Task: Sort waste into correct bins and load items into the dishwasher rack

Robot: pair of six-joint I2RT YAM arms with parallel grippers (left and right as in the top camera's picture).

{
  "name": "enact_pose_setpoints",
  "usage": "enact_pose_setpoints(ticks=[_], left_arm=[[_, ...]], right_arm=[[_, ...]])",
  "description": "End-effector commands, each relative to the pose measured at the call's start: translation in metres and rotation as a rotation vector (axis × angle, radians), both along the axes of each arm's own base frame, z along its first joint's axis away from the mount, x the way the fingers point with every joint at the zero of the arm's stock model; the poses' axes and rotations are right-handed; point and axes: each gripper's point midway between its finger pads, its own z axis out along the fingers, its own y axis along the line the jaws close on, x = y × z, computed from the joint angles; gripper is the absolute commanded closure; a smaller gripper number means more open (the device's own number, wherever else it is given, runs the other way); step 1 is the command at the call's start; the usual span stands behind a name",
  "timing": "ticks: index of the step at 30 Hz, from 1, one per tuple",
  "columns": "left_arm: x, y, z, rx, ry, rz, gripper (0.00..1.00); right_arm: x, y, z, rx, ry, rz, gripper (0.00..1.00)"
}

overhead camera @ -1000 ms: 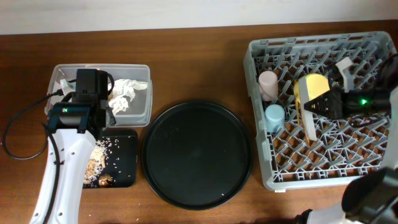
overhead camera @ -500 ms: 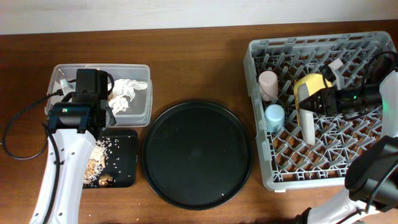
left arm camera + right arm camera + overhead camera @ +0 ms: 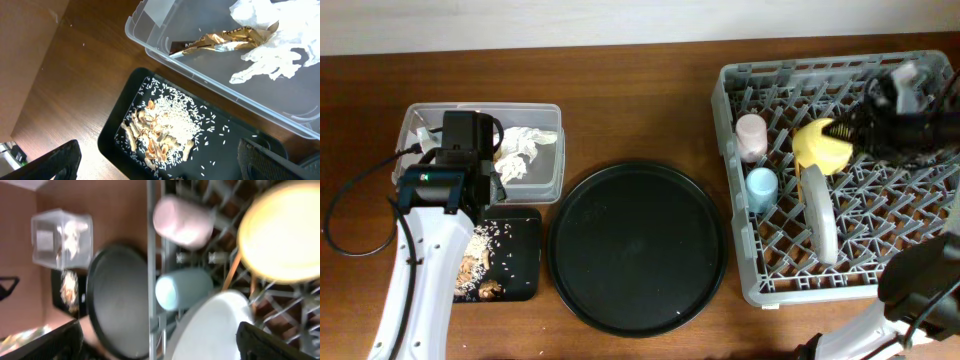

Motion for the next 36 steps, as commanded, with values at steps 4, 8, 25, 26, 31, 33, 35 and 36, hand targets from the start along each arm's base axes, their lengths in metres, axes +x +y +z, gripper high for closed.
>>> enact_pose_setpoints(ticks=[4,8,25,26,31,33,35,36], left_arm=[[0.0,0.001,0.001,0.004,0.004,-0.006,0.01],[0.0,0.001,0.001,0.003,0.004,-0.007,0.01],[0.0,0.001,0.001,0.003,0.004,-0.007,0.01],[0.0,0.001,0.001,0.004,0.004,-0.007,0.01],[0.0,0.001,0.001,0.003,0.003,-0.007,0.01],[0.0,0.001,0.001,0.003,0.004,-0.007,0.01],[0.0,0.001,0.001,0.004,0.004,-0.006,0.01],[0.0,0.001,0.001,0.004,0.004,-0.007,0.01]], right_arm=[[-0.004,0.036,0.052,-0.365,-0.004,-0.062,0.01],[-0.008,0.103,0.051,-0.467,-0.018,0.072,0.01],[-0.052,0.301,0.036,-0.499,-0.121,0.412,0.01],[-0.053,0.304,0.035,-0.496,-0.122,0.419,0.01],[-0.053,0.303,0.036,-0.493,-0.121,0.417,0.01],[-0.052,0.295,0.045,-0.53,-0.174,0.428,0.01],[-0.052,0.285,0.065,-0.557,-0.25,0.402,0.01],[-0.053,0.28,0.077,-0.558,-0.295,0.381,0.02]])
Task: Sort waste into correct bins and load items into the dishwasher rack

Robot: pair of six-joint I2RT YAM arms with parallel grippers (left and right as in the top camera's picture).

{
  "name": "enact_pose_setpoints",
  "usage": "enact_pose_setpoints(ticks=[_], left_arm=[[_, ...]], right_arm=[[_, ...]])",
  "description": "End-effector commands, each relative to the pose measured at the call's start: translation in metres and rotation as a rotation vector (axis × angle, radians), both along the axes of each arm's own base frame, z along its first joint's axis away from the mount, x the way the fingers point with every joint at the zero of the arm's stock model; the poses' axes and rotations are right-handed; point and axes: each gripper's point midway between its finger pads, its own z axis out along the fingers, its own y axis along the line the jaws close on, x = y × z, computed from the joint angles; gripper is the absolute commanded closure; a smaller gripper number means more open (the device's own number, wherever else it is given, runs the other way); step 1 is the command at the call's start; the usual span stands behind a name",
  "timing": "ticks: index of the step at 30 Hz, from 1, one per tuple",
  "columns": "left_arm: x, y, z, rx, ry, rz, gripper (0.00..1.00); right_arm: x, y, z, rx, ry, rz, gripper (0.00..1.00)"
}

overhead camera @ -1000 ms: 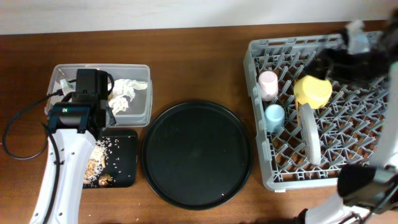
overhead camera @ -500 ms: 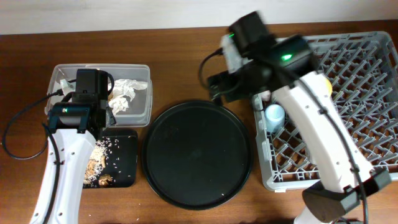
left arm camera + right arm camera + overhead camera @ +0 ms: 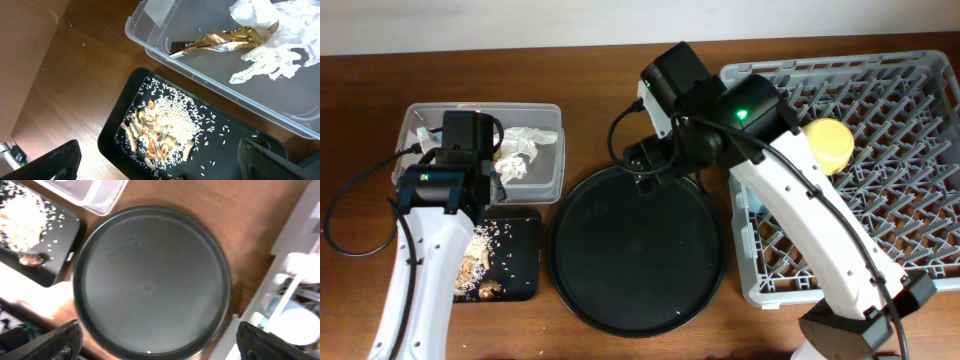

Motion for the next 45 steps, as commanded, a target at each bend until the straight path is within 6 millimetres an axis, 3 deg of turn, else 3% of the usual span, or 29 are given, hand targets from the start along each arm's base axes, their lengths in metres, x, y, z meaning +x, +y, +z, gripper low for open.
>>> enact_pose_setpoints(ticks=[1,4,8,10,13,16,19,21,25,28,33,41,45], left_arm=[[0.0,0.001,0.001,0.004,0.004,-0.007,0.01],[0.0,0.001,0.001,0.004,0.004,-0.007,0.01],[0.0,0.001,0.001,0.004,0.004,-0.007,0.01],[0.0,0.001,0.001,0.004,0.004,-0.007,0.01],[0.0,0.001,0.001,0.004,0.004,-0.007,0.01],[0.0,0.001,0.001,0.003,0.004,-0.007,0.01],[0.0,0.001,0.001,0.004,0.004,-0.007,0.01],[0.0,0.001,0.001,0.004,0.004,-0.007,0.01],[0.0,0.001,0.001,0.004,0.004,-0.007,0.01],[0.0,0.001,0.001,0.004,0.004,-0.007,0.01],[0.0,0.001,0.001,0.004,0.004,-0.006,0.01],[0.0,0.001,0.001,0.004,0.004,-0.007,0.01],[0.0,0.001,0.001,0.004,0.004,-0.007,0.01]], right_arm=[[-0.003,-0.025,0.058,0.014,-0.219,-0.023,0.01],[-0.013,-0.041,0.112,0.09,-0.4,-0.041,0.01],[-0.053,-0.074,0.183,0.187,-0.646,0.002,0.01],[-0.072,-0.1,0.199,0.222,-0.719,-0.041,0.01],[-0.096,-0.139,0.199,0.248,-0.81,-0.13,0.01],[-0.128,-0.18,0.171,0.269,-0.954,-0.246,0.01],[-0.143,-0.196,0.134,0.285,-1.041,-0.303,0.01],[-0.146,-0.204,0.093,0.309,-1.099,-0.35,0.01],[-0.124,-0.204,0.036,0.369,-1.186,-0.403,0.01],[-0.098,-0.202,0.006,0.459,-1.231,-0.463,0.01],[-0.079,-0.2,-0.036,0.503,-1.252,-0.489,0.01],[-0.071,-0.201,-0.088,0.456,-1.161,-0.498,0.01],[-0.069,-0.213,-0.104,0.399,-1.113,-0.539,0.01]])
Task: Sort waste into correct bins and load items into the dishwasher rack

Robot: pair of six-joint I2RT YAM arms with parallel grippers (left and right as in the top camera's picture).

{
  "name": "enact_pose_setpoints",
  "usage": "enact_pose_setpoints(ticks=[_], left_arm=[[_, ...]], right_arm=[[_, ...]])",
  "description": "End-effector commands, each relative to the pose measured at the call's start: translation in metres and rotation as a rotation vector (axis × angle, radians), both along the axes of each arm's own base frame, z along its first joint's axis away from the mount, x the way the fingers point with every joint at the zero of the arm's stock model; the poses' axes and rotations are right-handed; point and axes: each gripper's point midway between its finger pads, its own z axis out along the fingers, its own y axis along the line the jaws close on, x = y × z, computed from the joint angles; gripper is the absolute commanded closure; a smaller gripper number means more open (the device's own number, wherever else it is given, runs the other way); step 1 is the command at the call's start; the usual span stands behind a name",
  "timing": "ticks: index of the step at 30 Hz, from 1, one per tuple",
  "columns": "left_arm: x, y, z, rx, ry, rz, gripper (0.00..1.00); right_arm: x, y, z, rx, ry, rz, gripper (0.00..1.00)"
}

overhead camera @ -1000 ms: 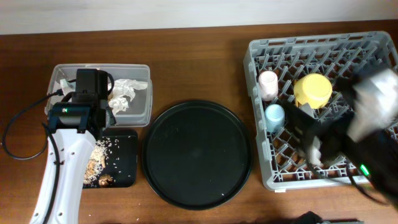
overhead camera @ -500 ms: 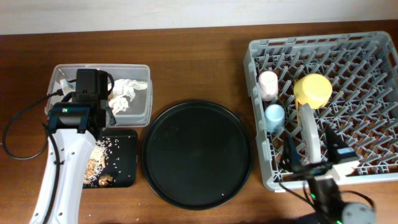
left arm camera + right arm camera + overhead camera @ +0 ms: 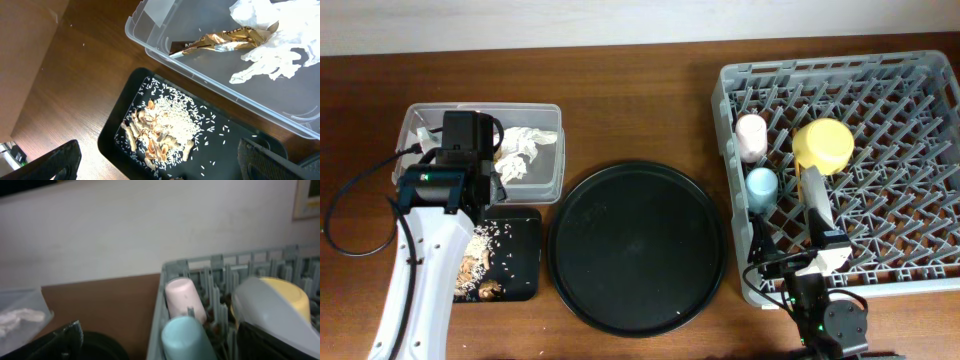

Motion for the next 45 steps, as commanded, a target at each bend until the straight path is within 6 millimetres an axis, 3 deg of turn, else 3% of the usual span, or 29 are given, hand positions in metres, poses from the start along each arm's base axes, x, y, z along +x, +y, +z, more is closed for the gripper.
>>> enact_pose_setpoints(ticks=[1,5,9,41,45], left_arm=[[0.0,0.001,0.001,0.004,0.004,-0.006,0.01],[0.0,0.001,0.001,0.004,0.004,-0.007,0.01],[0.0,0.001,0.001,0.004,0.004,-0.007,0.01],[-0.001,0.0,0.001,0.004,0.005,-0.008,0.01],[-0.011,-0.004,0.029,-0.001,-0.099,-0.025,0.01]], right_arm=[[0.001,-0.012,-0.013,-0.008,0.043,-0.043,0.01],[0.001,-0.021,-0.026,-0.059,0.096,-0.076,0.01],[0.0,-0.011,-0.026,-0.195,0.078,-0.015,0.01],[0.0,-0.011,-0.026,-0.196,0.079,-0.015,0.01],[0.0,-0.011,-0.026,-0.196,0.079,-0.015,0.01]])
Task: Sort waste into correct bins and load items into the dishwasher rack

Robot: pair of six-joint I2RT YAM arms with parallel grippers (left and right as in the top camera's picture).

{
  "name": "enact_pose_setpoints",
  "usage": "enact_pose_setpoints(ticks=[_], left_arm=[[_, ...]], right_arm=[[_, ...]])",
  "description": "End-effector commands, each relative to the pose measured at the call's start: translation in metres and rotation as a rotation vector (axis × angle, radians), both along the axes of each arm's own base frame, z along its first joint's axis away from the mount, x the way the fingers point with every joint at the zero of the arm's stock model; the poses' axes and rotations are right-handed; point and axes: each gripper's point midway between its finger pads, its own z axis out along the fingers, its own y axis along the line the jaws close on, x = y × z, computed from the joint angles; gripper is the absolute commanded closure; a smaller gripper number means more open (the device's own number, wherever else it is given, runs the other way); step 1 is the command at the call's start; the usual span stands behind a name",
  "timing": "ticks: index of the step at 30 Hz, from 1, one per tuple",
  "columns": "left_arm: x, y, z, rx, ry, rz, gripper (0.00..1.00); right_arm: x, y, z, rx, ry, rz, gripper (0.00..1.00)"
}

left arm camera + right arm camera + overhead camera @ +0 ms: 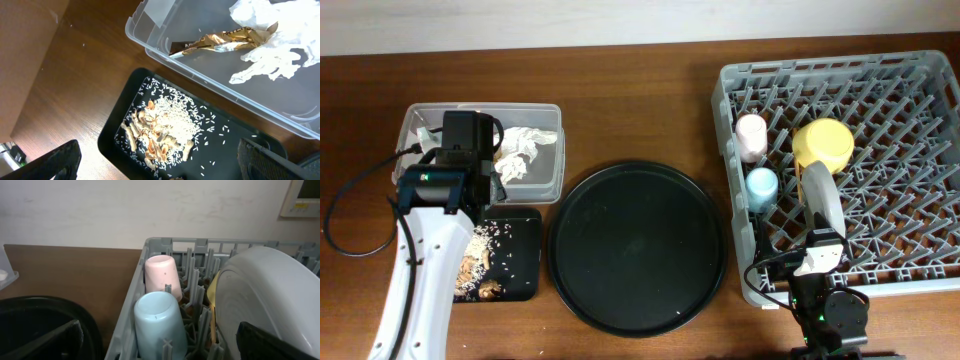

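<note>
The grey dishwasher rack holds a pink cup, a light-blue cup, a yellow bowl and a white plate on edge. My right gripper sits low at the rack's front-left corner, open, looking along the blue cup and the plate. The clear bin holds white tissue and a gold wrapper. The small black tray carries rice and shells. My left gripper hangs open above that tray, holding nothing.
A large round black tray lies between the bins and the rack. The left arm runs up the table's left side, with a cable looping beside it. A wall stands behind the table's far edge.
The right gripper has drawn back slightly toward the rack's front edge, and its view is now steady and level. The left arm and all the objects are unchanged.
The right gripper was open over the rack's far right, by the yellow bowl. Then it was stretched out above the round tray's upper edge. After that it was folded back at the rack's front-left corner, where it remains. The left gripper stayed open over the rice tray throughout.
</note>
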Motion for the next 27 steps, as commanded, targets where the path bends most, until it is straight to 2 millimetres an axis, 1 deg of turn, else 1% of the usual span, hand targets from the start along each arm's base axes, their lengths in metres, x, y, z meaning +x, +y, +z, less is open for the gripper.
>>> enact_pose_setpoints(ticks=[1,4,6,7,9,11,13,14,17,21,23,25,27], left_arm=[[-0.015,-0.006,0.039,-0.003,-0.135,-0.034,0.01],[-0.036,-0.011,0.077,-0.013,-0.286,-0.055,0.01],[-0.049,-0.01,0.092,-0.015,-0.353,-0.054,0.01],[-0.061,-0.009,0.104,-0.019,-0.411,-0.054,0.01],[-0.074,-0.008,0.113,-0.022,-0.46,-0.054,0.01],[-0.087,-0.009,0.115,-0.039,-0.504,-0.064,0.01],[-0.097,-0.013,0.112,-0.067,-0.532,-0.083,0.01],[-0.101,-0.019,0.108,-0.101,-0.57,-0.109,0.01],[-0.097,-0.032,0.103,-0.171,-0.695,-0.171,0.01],[-0.077,-0.056,0.106,-0.267,-0.945,-0.293,0.01],[-0.068,-0.072,0.107,-0.313,-1.095,-0.386,0.01],[-0.063,-0.082,0.103,-0.338,-1.19,-0.453,0.01],[-0.06,-0.091,0.095,-0.356,-1.256,-0.509,0.01]], right_arm=[[0.0,0.0,-0.001,0.001,-0.003,0.005,0.01],[0.0,0.0,-0.001,0.001,-0.003,0.005,0.01],[0.0,0.0,-0.001,0.001,-0.003,0.005,0.01],[0.0,0.0,-0.001,0.001,-0.003,0.005,0.01],[0.0,0.0,-0.001,0.001,-0.003,0.005,0.01],[0.0,0.0,-0.001,0.001,-0.003,0.005,0.01],[0.0,0.0,-0.001,0.001,-0.003,0.005,0.01],[0.0,0.0,-0.001,0.001,-0.003,0.005,0.01],[0.0,0.0,-0.001,0.001,-0.003,0.005,0.01],[0.0,0.0,-0.001,0.001,-0.003,0.005,0.01],[0.0,0.0,-0.001,0.001,-0.003,0.005,0.01],[0.0,0.0,-0.001,0.001,-0.003,0.005,0.01],[0.0,0.0,-0.001,0.001,-0.003,0.005,0.01]])
